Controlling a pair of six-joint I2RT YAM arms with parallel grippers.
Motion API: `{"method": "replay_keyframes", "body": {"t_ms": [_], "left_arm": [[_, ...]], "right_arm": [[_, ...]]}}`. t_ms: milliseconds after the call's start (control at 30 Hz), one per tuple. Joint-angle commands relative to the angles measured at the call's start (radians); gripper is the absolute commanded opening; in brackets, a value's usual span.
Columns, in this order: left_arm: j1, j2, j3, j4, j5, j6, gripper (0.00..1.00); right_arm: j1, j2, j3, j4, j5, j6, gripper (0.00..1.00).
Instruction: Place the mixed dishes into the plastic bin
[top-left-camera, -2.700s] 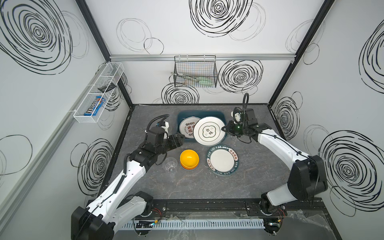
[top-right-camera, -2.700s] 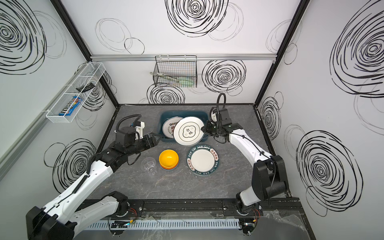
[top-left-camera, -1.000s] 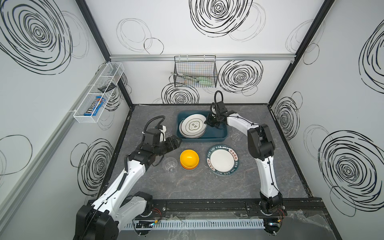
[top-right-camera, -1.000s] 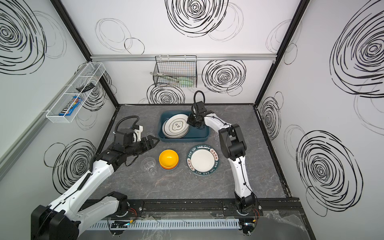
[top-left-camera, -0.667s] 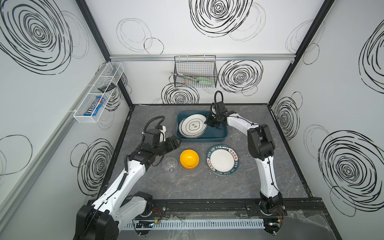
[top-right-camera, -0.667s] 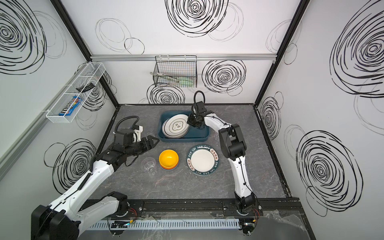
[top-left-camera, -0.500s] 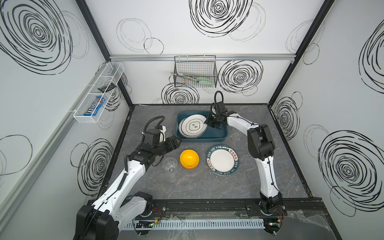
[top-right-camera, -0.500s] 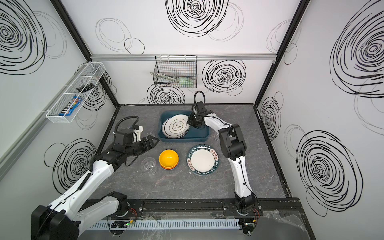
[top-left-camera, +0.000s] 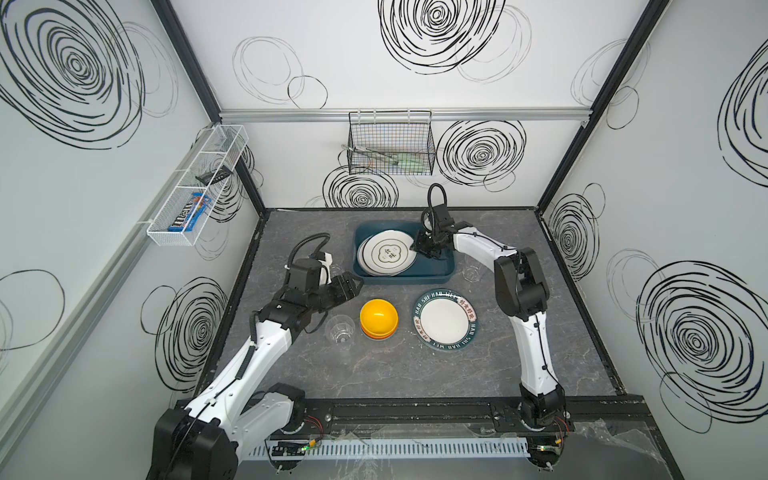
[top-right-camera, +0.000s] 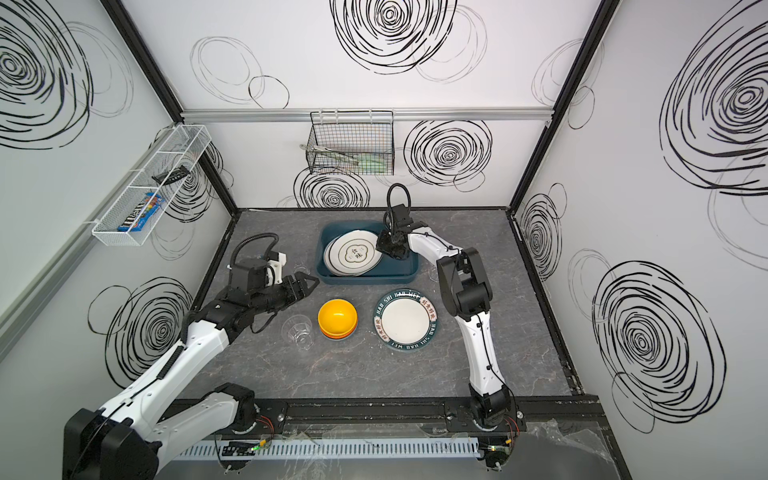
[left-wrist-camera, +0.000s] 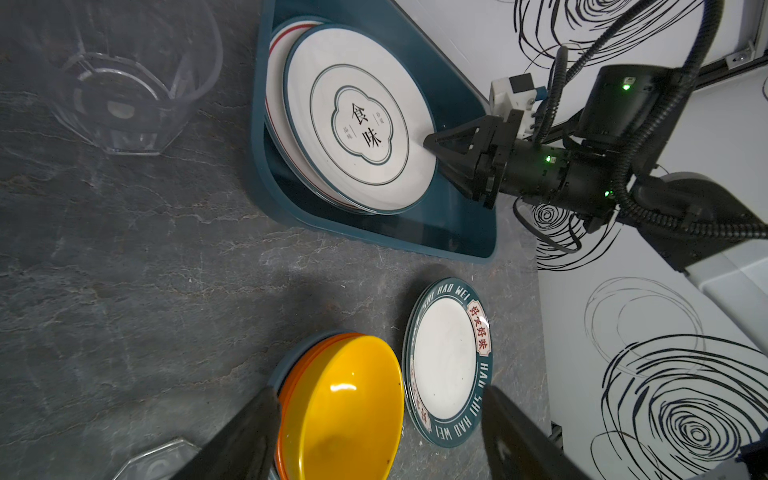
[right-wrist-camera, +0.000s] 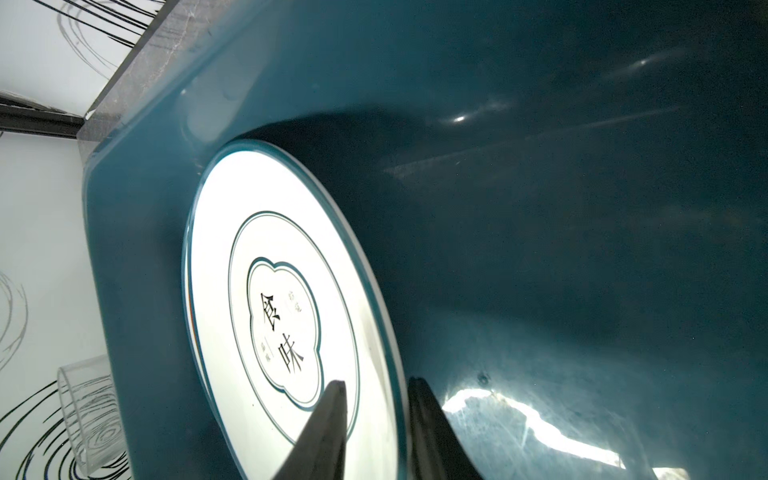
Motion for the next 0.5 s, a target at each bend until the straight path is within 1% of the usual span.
{"method": "replay_keyframes", "body": {"t_ms": [0, 100, 267, 400, 467], "left_arm": [[0.002, 0.004, -0.009, 0.048, 0.009, -0.007, 0.79], [-0.003, 0.007, -0.004, 0.046, 0.008, -0.009, 0.79], [-0.017, 0.008, -0.002, 0.048, -0.001, -0.012, 0.79], [-0.031, 0.012, 0.002, 0.043, -0.007, -0.012, 0.8], [-0.041, 0.01, 0.006, 0.044, -0.012, -0.015, 0.8]], "right_arm": [[0.01, 0.02, 0.039, -0.032, 0.01, -0.013, 0.33], [0.008, 0.023, 0.048, -0.038, 0.005, -0.018, 0.37], [0.01, 0.018, 0.061, -0.056, 0.002, -0.031, 0.38], [0.007, -0.002, 0.057, -0.063, -0.006, -0.042, 0.42], [0.008, -0.015, 0.057, -0.07, -0.004, -0.043, 0.42]]}}
